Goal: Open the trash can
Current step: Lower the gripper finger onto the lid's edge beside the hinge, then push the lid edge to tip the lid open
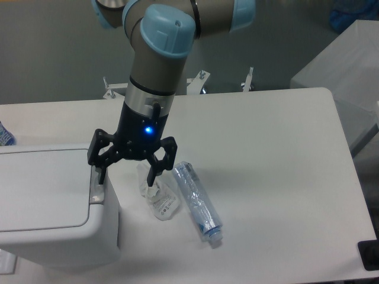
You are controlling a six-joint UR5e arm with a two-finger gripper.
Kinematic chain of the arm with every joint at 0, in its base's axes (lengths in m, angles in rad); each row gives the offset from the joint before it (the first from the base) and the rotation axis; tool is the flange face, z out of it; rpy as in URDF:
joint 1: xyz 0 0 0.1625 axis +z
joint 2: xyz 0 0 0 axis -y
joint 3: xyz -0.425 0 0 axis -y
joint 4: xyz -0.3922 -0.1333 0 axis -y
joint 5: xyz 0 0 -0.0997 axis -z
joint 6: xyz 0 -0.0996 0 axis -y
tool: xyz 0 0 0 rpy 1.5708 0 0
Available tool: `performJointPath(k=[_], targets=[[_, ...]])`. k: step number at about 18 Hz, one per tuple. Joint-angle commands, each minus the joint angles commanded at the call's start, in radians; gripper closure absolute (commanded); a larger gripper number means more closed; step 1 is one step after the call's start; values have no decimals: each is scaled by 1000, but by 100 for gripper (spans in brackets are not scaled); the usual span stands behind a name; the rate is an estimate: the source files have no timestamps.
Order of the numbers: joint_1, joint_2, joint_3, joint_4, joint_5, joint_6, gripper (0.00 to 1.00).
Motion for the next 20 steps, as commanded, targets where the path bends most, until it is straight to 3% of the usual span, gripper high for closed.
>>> performJointPath(k=[20], targets=[[0, -5, -12, 3, 3, 6, 0]])
